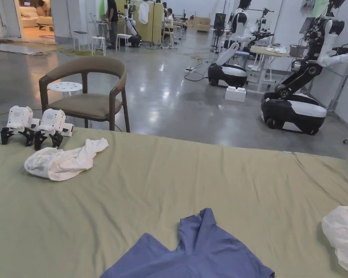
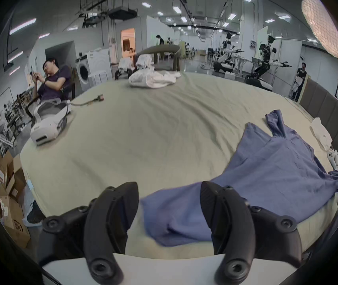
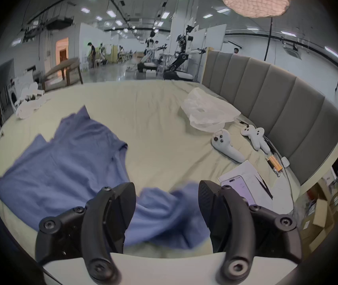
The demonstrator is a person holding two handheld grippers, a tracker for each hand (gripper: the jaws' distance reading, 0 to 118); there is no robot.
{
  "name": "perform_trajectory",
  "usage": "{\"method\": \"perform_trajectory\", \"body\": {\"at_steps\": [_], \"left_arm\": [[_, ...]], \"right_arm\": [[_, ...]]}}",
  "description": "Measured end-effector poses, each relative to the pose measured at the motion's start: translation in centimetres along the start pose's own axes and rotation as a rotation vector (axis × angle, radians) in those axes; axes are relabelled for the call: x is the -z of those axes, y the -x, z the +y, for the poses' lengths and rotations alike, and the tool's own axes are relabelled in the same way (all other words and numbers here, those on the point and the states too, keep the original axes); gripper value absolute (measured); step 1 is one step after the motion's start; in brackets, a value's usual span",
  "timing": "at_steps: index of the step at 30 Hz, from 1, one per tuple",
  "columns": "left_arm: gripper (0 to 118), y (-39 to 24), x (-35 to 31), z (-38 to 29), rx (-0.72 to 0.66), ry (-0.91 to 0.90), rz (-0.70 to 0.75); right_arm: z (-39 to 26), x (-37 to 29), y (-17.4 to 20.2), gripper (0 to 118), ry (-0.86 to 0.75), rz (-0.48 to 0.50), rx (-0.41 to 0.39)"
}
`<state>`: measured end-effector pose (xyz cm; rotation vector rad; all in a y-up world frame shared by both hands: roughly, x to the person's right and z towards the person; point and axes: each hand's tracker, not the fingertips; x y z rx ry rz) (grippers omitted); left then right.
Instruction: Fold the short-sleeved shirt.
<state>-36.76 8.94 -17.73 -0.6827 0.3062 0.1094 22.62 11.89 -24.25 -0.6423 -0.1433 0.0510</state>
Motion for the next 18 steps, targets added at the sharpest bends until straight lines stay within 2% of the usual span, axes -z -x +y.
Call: {"method": "perform_trajectory", "body": {"at_steps": [2, 7, 11, 14, 16, 18], "left_arm": [[66, -0.8, -0.3, 0.9, 0.024, -0.03, -0.026], [66, -3.9, -1.5, 4.3, 0.098, -0.159, -0.056], [65, -7.4, -3.4, 7.8, 0.128, -0.336, -0.058], [62, -9.6, -4.8, 10.0, 0.145, -0.452, -0.048], [55, -10.7, -5.5, 11.1, 0.147, -0.507, -0.042], [37, -11.6, -6.2, 12.0, 0.144, -0.551, -0.039]], "right_arm": [[0.8, -0.6, 1.0, 69, -0.049, 0.029, 0.008], [4.0, -1.9, 5.2, 72, -0.204, 0.067, -0.033], [7.5, -2.9, 8.9, 72, -0.337, 0.144, 0.013], [9.5, -3.6, 11.7, 71, -0.437, 0.163, -0.006], [10.5, -4.0, 13.2, 65, -0.488, 0.158, -0.013], [11.1, -4.6, 14.2, 43, -0.53, 0.17, 0.0]]}}
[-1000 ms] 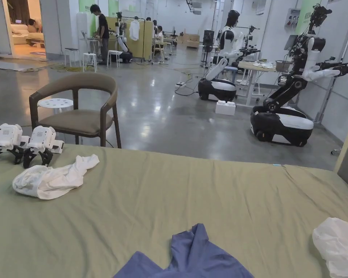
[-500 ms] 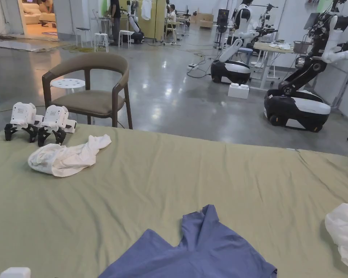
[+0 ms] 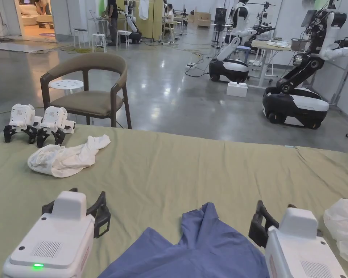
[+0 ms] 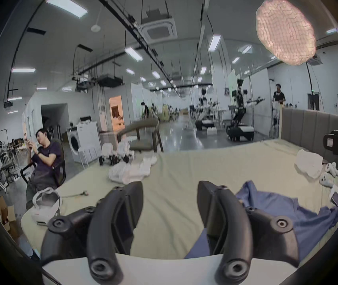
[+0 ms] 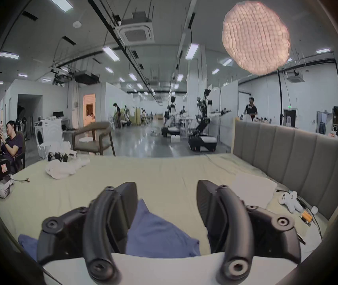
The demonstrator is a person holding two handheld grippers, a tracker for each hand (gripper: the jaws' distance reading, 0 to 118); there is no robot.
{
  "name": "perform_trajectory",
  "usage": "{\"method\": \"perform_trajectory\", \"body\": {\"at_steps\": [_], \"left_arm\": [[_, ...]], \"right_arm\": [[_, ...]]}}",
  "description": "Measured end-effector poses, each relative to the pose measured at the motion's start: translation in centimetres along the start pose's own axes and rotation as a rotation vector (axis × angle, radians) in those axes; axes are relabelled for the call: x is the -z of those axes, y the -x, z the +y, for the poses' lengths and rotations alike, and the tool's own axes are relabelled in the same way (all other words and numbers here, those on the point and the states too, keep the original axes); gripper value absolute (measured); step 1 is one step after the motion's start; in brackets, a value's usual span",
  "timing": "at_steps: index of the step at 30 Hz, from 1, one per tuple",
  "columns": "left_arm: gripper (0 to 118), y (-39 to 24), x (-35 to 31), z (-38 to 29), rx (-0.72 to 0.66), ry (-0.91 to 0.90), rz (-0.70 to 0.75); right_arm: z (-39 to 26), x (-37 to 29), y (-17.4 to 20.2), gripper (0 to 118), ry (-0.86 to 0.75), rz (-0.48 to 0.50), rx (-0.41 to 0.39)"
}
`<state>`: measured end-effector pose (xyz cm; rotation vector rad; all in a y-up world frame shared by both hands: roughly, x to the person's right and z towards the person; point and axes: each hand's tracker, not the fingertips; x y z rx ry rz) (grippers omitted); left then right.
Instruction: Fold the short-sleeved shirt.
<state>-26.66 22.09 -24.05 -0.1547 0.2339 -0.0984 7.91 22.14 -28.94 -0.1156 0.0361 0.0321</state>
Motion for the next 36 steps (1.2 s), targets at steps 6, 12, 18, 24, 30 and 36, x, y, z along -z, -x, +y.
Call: {"method": "perform_trajectory", "body": {"at_steps": [6, 12, 18, 24, 30, 36], "left_arm": [[0, -0.9, 0.0, 1.5, -0.004, -0.054, 0.001], [0, 0.4, -0.3, 1.0, -0.054, -0.002, -0.028], [0, 6.6, -0.1, -2.0, -0.134, 0.249, -0.013], [6, 12.7, 0.5, -8.3, -0.21, 0.642, 0.027], [72, 15.1, 2.5, -13.5, -0.322, 0.83, 0.047], [74, 15.3, 6.2, -18.2, -0.363, 1.005, 0.056]], "right_arm": [[1.0, -0.4, 1.3, 4, -0.071, -0.051, -0.001], [1.2, -0.4, 1.3, 0, -0.07, -0.009, -0.024], [0.1, 0.6, 1.2, 0, -0.006, 0.034, -0.046], [-1.9, 1.8, 1.2, 0, 0.091, 0.042, -0.05], [-3.7, 2.4, 2.0, 0, 0.155, 0.062, -0.055], [-5.1, 2.9, 2.7, 0, 0.208, 0.072, -0.084]]}}
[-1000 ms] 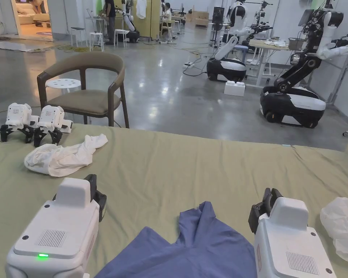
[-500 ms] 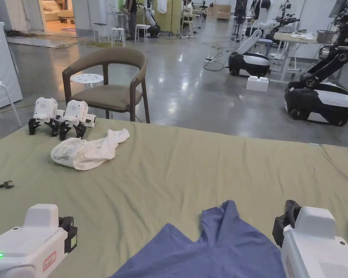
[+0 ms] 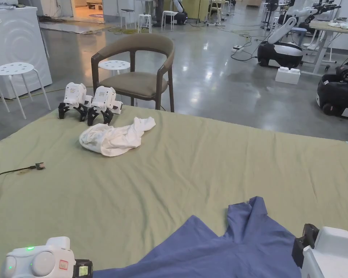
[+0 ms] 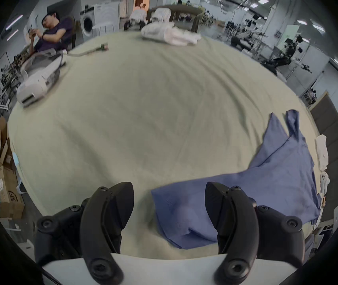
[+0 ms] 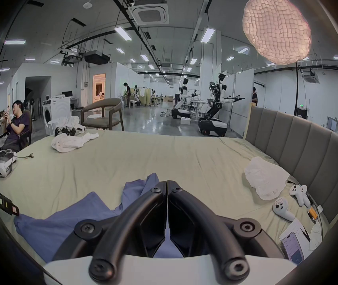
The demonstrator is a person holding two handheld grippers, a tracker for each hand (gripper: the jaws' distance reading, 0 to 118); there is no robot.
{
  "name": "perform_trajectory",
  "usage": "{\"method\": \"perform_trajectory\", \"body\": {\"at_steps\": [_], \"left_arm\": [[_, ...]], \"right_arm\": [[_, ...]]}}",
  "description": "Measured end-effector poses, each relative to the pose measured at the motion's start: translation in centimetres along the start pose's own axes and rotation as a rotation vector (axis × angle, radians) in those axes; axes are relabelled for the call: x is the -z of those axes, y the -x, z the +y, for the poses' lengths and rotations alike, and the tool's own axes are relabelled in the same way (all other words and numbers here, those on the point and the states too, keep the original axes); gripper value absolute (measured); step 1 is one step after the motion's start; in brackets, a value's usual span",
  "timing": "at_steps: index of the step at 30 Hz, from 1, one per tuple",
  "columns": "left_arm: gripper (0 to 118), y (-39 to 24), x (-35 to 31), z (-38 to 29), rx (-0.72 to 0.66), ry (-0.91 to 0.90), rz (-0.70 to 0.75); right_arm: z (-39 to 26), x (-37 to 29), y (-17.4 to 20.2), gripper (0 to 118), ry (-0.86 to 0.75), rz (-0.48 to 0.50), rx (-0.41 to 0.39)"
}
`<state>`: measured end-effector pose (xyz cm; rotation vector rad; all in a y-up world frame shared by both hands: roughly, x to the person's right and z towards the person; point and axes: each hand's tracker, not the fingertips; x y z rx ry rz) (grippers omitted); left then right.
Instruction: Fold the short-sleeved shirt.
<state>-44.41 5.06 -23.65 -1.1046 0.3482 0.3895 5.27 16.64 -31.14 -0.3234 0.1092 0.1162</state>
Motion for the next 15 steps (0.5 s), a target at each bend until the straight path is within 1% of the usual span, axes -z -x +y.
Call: {"method": "perform_trajectory", "body": {"at_steps": [2, 4, 6, 7, 10, 11, 12, 13, 14, 15], "left_arm": [[74, -0.2, 1.6, -0.2, -0.003, 0.064, 0.065], [70, -0.6, 2.0, -0.7, 0.007, 0.025, 0.063], [67, -1.4, 1.8, -1.2, 0.028, -0.001, 0.105], [65, -1.8, 1.9, -1.3, 0.063, -0.017, 0.12], [45, -2.9, 1.9, -1.9, 0.139, -0.042, 0.118], [36, -3.1, 1.9, -1.9, 0.164, -0.043, 0.116], [25, -3.2, 1.8, -1.9, 0.182, -0.045, 0.101], [15, -3.2, 1.8, -1.9, 0.195, -0.049, 0.09], [4, -2.6, 2.4, -1.8, 0.188, -0.051, 0.072], [2, -2.4, 2.4, -1.8, 0.177, -0.056, 0.055]], "right_arm": [[-0.4, 0.3, -0.1, 0, 0.014, -0.002, -0.004], [-0.6, 0.6, -0.2, 0, 0.025, -0.009, -0.011], [-0.8, 1.1, -0.5, 0, 0.037, -0.014, -0.015], [-0.9, 1.4, -0.6, 0, 0.044, -0.016, -0.014], [-1.2, 3.6, -1.4, 0, 0.1, -0.017, 0.014], [-1.2, 4.9, -1.6, 3, 0.137, -0.022, 0.006], [-1.2, 6.4, -1.9, 13, 0.179, -0.026, -0.019], [-1.2, 8.0, -2.3, 30, 0.219, -0.021, -0.043], [-1.2, 10.0, -2.7, 59, 0.265, -0.008, -0.058], [-1.2, 11.8, -3.0, 75, 0.312, 0.004, -0.069]]}}
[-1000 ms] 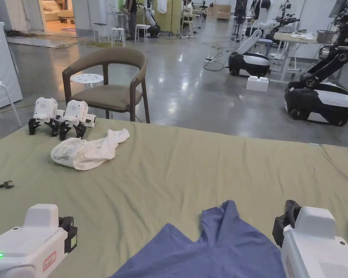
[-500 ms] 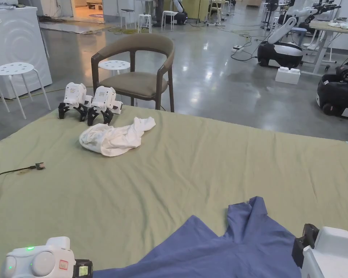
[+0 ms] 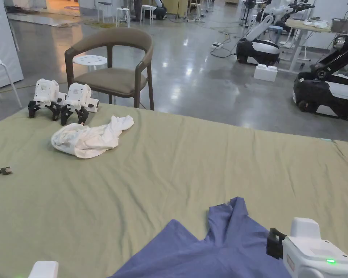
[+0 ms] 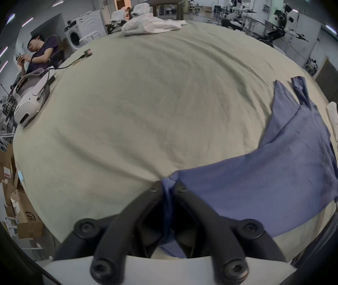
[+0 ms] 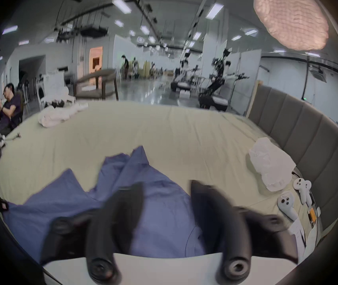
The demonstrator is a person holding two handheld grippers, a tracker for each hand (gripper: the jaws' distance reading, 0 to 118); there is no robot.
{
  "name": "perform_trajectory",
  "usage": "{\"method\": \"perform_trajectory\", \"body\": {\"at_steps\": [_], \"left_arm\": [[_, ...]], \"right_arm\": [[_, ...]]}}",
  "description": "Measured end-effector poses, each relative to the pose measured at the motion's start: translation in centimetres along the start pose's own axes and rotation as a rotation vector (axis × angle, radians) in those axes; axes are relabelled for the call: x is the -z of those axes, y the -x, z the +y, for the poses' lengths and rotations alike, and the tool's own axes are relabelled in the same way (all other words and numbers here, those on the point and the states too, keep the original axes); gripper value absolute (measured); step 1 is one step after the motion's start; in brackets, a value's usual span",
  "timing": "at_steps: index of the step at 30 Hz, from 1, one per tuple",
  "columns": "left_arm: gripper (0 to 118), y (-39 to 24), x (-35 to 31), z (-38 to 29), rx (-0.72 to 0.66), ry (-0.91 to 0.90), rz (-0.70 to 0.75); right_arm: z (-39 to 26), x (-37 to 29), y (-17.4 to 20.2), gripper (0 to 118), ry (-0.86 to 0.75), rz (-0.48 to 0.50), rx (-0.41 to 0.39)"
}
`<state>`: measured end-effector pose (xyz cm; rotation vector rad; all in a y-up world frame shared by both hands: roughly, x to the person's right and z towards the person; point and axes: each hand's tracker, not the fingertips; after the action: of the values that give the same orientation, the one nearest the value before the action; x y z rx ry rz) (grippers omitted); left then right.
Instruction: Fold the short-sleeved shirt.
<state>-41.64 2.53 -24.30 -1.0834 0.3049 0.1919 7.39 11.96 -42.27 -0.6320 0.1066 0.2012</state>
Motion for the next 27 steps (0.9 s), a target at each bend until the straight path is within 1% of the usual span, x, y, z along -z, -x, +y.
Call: {"method": "perform_trajectory", "body": {"at_steps": [1, 2, 4, 7, 10, 12, 15, 16, 17, 18, 19, 21, 22, 23, 25, 26, 27], "left_arm": [[1, 0.3, 0.0, -0.1, -0.018, -0.005, -0.005], [1, 0.6, -0.1, -0.2, -0.029, -0.013, -0.01], [1, -0.2, -1.8, -1.0, -0.065, -0.042, -0.026], [1, 0.5, -2.3, -1.5, -0.094, -0.073, -0.036], [1, 0.6, -2.9, -1.9, -0.106, -0.101, -0.038], [1, 0.5, -3.2, -2.0, -0.107, -0.115, -0.038], [1, 0.1, -3.7, -2.1, -0.101, -0.128, -0.031], [1, 0.0, -3.7, -2.1, -0.094, -0.123, -0.027], [1, -0.1, -3.7, -2.2, -0.08, -0.118, -0.022], [1, -0.2, -3.6, -2.3, -0.068, -0.117, -0.018], [1, -0.7, -3.9, -2.3, -0.062, -0.117, -0.014], [1, -0.9, -4.0, -2.4, -0.058, -0.121, -0.01], [1, -1.0, -4.1, -2.4, -0.059, -0.127, -0.008], [1, -1.0, -4.3, -2.3, -0.062, -0.133, -0.009], [1, -1.1, -5.0, -2.2, -0.068, -0.16, -0.009], [1, -1.1, -5.4, -2.2, -0.07, -0.183, -0.012], [1, -0.6, -5.5, -2.0, -0.07, -0.204, -0.016]], "right_arm": [[0.6, 2.0, -0.4, 79, 0.057, 0.016, -0.018], [1.1, 3.7, -1.0, 79, 0.091, 0.032, -0.013], [2.0, 7.3, -1.6, 79, 0.189, 0.061, -0.044], [2.5, 12.0, -2.3, 79, 0.258, 0.089, -0.074], [2.6, 15.4, -2.0, 79, 0.32, 0.102, -0.141], [2.3, 17.4, -2.0, 79, 0.369, 0.154, -0.14], [1.5, 18.8, -2.0, 73, 0.439, 0.185, -0.085], [1.5, 18.8, -2.1, 73, 0.433, 0.21, -0.071], [1.5, 18.5, -2.1, 65, 0.413, 0.202, -0.065], [1.5, 18.3, -1.9, 61, 0.402, 0.192, -0.054], [1.4, 18.2, -1.9, 53, 0.397, 0.199, -0.041], [1.1, 17.8, -2.0, 26, 0.372, 0.205, -0.016], [1.1, 17.6, -1.8, 5, 0.362, 0.206, -0.022], [1.0, 17.3, -1.9, 3, 0.354, 0.235, -0.018], [0.9, 16.1, -2.0, 2, 0.333, 0.21, -0.053], [1.2, 14.5, -1.7, 2, 0.293, 0.19, -0.058], [1.4, 13.3, -2.1, 2, 0.251, 0.184, -0.038]]}}
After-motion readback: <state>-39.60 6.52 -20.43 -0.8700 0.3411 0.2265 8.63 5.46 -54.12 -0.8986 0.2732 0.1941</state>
